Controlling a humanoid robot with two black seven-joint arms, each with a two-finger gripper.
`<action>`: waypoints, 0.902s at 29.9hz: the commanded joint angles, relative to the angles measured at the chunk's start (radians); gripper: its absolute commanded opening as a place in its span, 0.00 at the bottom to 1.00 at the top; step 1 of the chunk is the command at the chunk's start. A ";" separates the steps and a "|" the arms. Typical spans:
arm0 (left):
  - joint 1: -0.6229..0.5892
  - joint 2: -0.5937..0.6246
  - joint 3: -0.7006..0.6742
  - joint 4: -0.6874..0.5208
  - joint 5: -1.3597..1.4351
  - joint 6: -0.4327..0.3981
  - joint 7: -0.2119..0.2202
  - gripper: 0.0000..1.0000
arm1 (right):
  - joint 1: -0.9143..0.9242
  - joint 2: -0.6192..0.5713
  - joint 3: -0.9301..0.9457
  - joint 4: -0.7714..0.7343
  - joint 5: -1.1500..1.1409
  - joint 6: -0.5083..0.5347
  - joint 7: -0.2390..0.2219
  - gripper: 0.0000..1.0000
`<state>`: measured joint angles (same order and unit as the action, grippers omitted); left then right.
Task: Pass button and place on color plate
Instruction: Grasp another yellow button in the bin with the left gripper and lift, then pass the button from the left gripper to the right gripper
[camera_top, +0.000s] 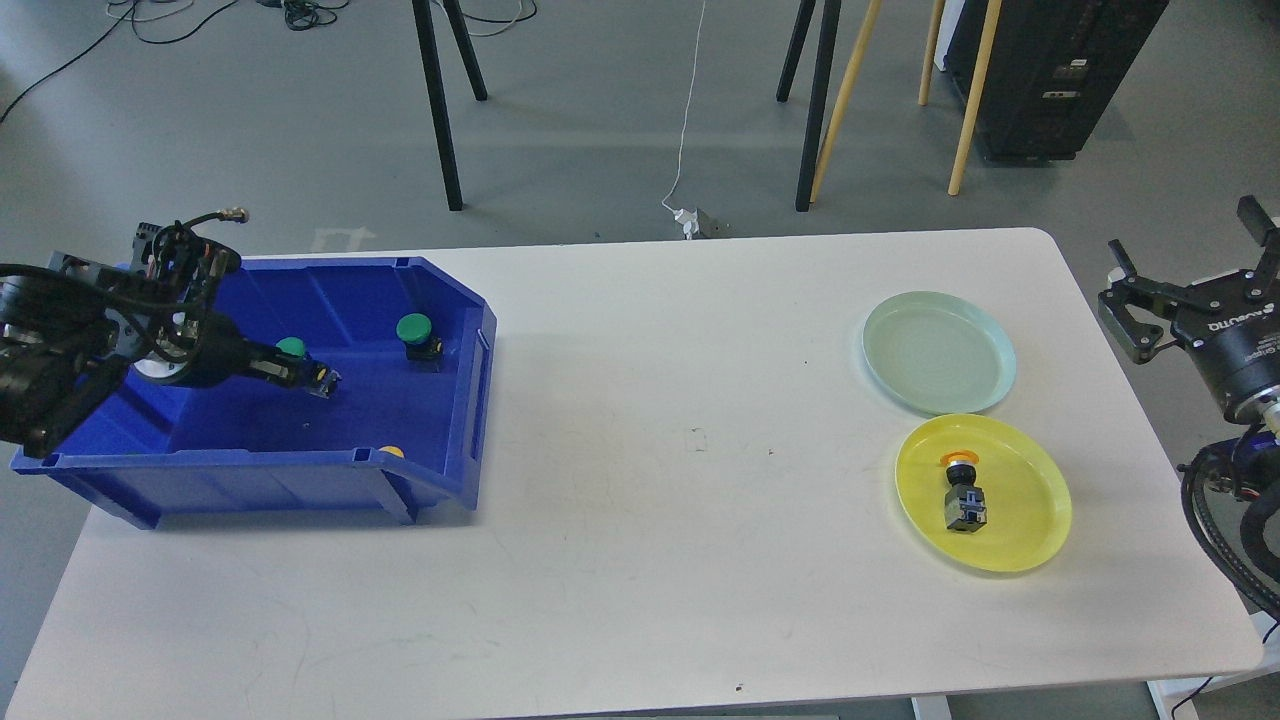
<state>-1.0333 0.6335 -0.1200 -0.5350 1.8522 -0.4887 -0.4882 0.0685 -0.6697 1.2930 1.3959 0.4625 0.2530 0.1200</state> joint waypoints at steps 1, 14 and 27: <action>-0.076 0.144 -0.026 -0.197 -0.103 0.000 -0.001 0.06 | 0.008 -0.014 -0.029 -0.002 -0.040 -0.005 0.000 1.00; -0.070 -0.021 -0.230 -0.504 -0.916 0.000 -0.001 0.06 | 0.533 -0.109 -0.547 -0.017 -0.703 -0.098 0.001 1.00; -0.013 -0.345 -0.234 -0.238 -1.005 0.000 -0.001 0.06 | 0.866 0.134 -0.893 -0.147 -0.700 -0.159 0.026 1.00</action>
<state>-1.0528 0.3139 -0.3549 -0.8083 0.8475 -0.4886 -0.4886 0.9348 -0.5684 0.3827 1.2671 -0.2392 0.0999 0.1376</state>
